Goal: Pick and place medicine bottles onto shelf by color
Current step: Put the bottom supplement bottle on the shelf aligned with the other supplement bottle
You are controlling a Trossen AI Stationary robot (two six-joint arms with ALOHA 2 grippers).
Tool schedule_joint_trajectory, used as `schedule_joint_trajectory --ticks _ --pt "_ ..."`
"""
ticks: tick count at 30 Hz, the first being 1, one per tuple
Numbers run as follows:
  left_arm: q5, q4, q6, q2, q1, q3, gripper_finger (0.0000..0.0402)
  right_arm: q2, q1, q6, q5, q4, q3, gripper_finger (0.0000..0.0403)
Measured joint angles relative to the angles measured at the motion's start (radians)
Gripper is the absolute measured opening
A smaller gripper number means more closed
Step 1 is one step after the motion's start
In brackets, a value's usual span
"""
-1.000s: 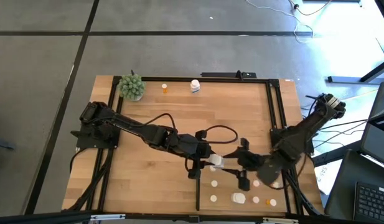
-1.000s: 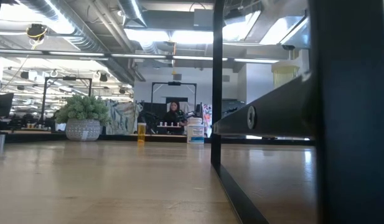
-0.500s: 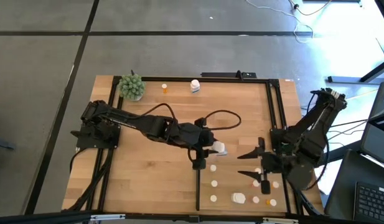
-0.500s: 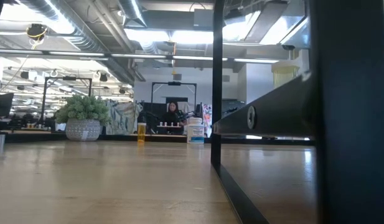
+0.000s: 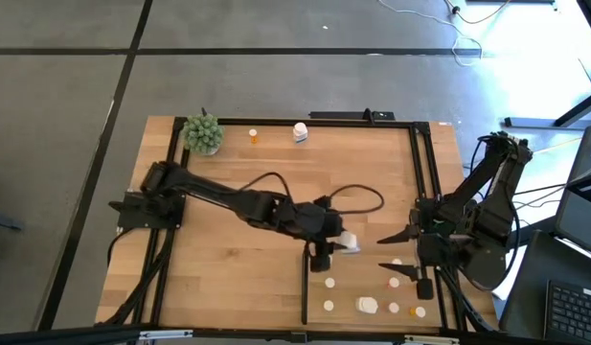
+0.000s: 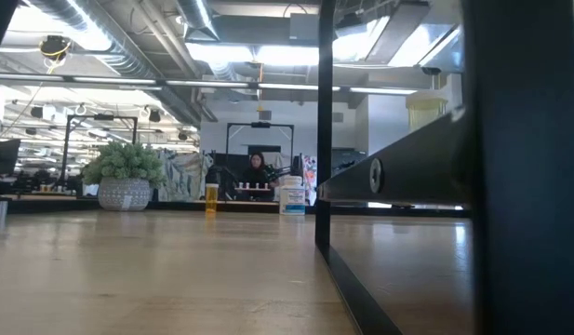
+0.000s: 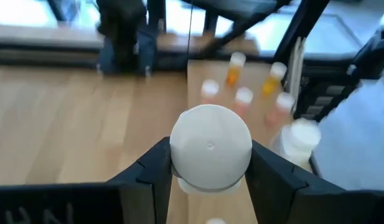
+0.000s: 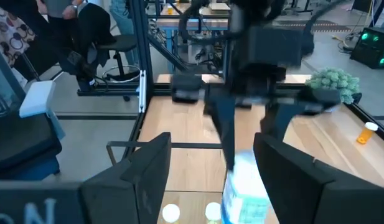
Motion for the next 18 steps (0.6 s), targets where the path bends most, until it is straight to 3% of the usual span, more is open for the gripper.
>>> schedule_joint_trajectory --ticks 10,18 --pt "0.068 0.117 -0.052 0.113 0.0 0.0 0.0153 -0.001 0.0 0.0 -0.001 0.003 0.0 0.023" --pt "0.064 0.125 -0.1 0.162 -0.001 0.003 0.0154 -0.001 0.0 0.001 -0.001 0.003 0.0 0.023"
